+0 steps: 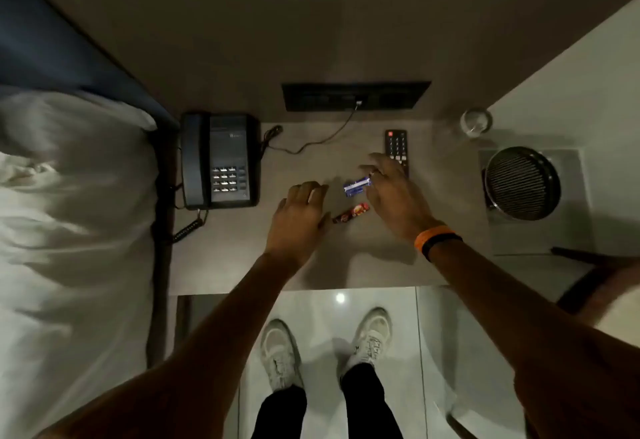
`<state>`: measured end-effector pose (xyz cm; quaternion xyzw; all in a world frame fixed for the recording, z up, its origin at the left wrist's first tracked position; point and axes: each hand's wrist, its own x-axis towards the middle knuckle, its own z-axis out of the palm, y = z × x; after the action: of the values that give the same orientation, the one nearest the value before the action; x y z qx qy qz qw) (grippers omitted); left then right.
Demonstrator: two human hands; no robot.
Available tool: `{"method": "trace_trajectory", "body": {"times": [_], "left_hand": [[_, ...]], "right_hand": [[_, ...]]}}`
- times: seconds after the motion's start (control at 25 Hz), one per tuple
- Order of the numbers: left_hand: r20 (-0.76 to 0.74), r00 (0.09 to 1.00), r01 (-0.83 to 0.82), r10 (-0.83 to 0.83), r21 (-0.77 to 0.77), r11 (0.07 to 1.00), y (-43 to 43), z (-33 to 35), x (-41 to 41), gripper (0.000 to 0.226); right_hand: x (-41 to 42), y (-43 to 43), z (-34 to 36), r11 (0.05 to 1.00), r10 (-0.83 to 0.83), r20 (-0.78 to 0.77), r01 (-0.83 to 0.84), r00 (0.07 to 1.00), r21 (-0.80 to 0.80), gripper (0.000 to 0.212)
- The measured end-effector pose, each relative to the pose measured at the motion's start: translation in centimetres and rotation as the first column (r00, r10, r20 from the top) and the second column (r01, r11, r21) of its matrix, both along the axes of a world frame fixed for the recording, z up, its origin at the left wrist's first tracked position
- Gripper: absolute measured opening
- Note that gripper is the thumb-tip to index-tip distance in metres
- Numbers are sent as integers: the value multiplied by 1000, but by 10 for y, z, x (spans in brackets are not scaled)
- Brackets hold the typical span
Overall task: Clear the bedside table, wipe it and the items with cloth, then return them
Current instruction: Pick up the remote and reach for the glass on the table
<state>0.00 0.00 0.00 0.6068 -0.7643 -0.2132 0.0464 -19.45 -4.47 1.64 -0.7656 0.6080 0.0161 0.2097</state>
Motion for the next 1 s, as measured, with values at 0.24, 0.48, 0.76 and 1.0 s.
{"method": "trace_trajectory", "body": {"times": [0.24,0.48,0.76,1.0], "left_hand": [[-110,984,-119,138,166,979,-6,-93,-31,50],[-179,974,-137,142,35,990,-2,-115,-55,35],[-245,953,-186,178,-8,983,1,-114,-58,22],[-402,900,-227,171,-96,969,-16,-83,-103,15]], "right_hand": [[-19,-32,-82,986,153,21,-154,988,67,42],[-21,-47,-105,977,211,-26,-211,977,21,35],[-22,-44,-100,993,116,54,-115,992,-25,28],[-102,-17,-74,939,-231,317,296,920,-174,24]]}}
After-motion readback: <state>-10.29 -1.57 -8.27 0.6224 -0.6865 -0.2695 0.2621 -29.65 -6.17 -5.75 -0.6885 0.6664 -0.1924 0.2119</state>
